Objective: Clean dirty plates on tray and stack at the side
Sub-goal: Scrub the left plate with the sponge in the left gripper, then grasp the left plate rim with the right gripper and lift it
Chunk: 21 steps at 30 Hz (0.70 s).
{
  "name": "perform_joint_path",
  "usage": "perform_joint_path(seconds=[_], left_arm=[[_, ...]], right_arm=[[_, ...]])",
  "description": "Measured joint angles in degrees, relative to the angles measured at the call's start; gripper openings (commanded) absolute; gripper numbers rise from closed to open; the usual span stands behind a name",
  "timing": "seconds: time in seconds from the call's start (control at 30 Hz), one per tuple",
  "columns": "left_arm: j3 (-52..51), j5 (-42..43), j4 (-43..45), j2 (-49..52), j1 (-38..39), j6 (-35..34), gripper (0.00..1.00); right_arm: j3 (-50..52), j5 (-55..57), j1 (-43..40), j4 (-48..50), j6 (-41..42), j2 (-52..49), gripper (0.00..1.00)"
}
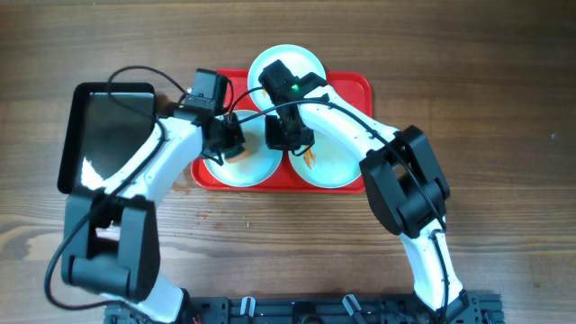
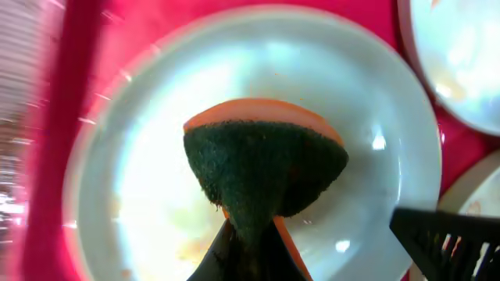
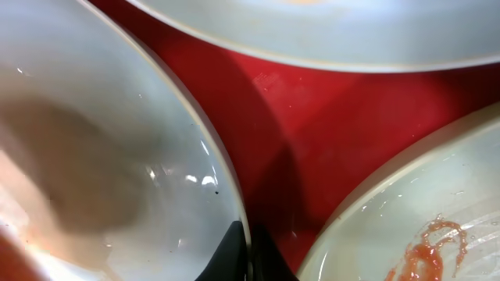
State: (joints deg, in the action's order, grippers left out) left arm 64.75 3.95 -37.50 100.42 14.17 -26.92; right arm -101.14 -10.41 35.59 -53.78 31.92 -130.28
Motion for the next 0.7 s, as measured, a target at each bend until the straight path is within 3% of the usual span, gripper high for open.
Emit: perform_joint_path(seconds=[0.13, 0.3, 0.7], left_arm=[[0.00, 4.85, 1.03, 4.28, 2.45, -0.09, 0.04], [0.09, 4.85, 1.25, 5.75, 3.41, -0.22, 0.04], [0.94, -23.50, -7.13, 6.51, 4.37, -0.20, 0.04]], right_arm=[[0.00, 0.00, 0.00, 0.00, 0.02, 0.00, 0.04], [0.00, 0.07, -0.07, -0.11, 0.02, 0.00, 0.04], [0.00, -0.11, 0.07, -0.22, 0.00, 0.00, 0.04]])
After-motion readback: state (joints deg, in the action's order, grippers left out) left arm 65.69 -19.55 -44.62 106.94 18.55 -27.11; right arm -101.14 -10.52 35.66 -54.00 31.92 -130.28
